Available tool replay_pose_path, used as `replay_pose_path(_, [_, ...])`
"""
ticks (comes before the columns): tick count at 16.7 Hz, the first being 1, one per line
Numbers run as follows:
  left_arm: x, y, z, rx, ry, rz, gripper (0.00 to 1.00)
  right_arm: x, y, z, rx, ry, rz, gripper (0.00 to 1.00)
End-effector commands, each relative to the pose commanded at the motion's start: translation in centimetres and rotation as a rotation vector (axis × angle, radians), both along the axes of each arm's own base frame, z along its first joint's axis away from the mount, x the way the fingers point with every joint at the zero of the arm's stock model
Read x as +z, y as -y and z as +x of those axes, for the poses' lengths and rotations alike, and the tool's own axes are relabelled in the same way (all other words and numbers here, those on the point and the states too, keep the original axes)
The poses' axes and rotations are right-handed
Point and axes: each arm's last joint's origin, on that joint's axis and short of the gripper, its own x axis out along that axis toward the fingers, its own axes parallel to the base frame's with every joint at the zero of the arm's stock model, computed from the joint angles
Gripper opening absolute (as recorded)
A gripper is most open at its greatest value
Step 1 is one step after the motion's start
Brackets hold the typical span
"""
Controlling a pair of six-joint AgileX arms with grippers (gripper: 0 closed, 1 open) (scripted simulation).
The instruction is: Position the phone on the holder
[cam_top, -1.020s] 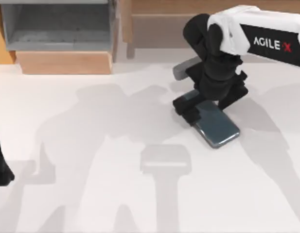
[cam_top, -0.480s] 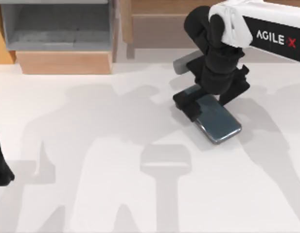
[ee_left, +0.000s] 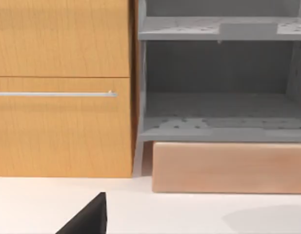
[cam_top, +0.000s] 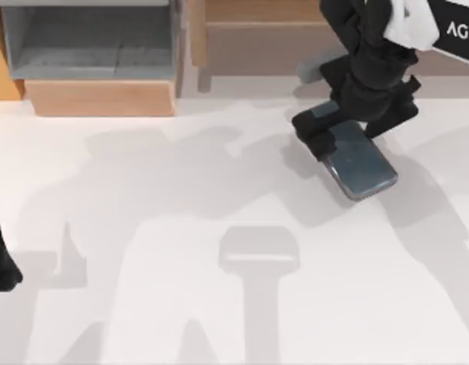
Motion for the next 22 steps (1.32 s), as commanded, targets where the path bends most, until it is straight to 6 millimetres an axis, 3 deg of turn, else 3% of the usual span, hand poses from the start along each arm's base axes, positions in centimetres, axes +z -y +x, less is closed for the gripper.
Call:
replay_pose_path(6, [0.0, 0.0, 0.0, 0.0, 0.0, 0.0, 1.0, 7.6, 7.3, -1.6, -0.181, 0.225, 0.064, 0.0])
replay_pose_path(15, [0.0, 0.0, 0.0, 0.0, 0.0, 0.0, 1.0, 14.9, 16.7, -6.5, -0.429, 0.586, 0.124, 0.0])
replay_pose_path(18, [0.0, 0.0, 0.0, 0.0, 0.0, 0.0, 1.0, 16.5, 19.3, -8.6, -0.503, 0.712, 0.132, 0.0])
replay_pose_path(22, [0.0, 0.0, 0.0, 0.0, 0.0, 0.0, 1.0, 15.8, 22.4, -11.1, -0.6, 0.804, 0.111, 0.0])
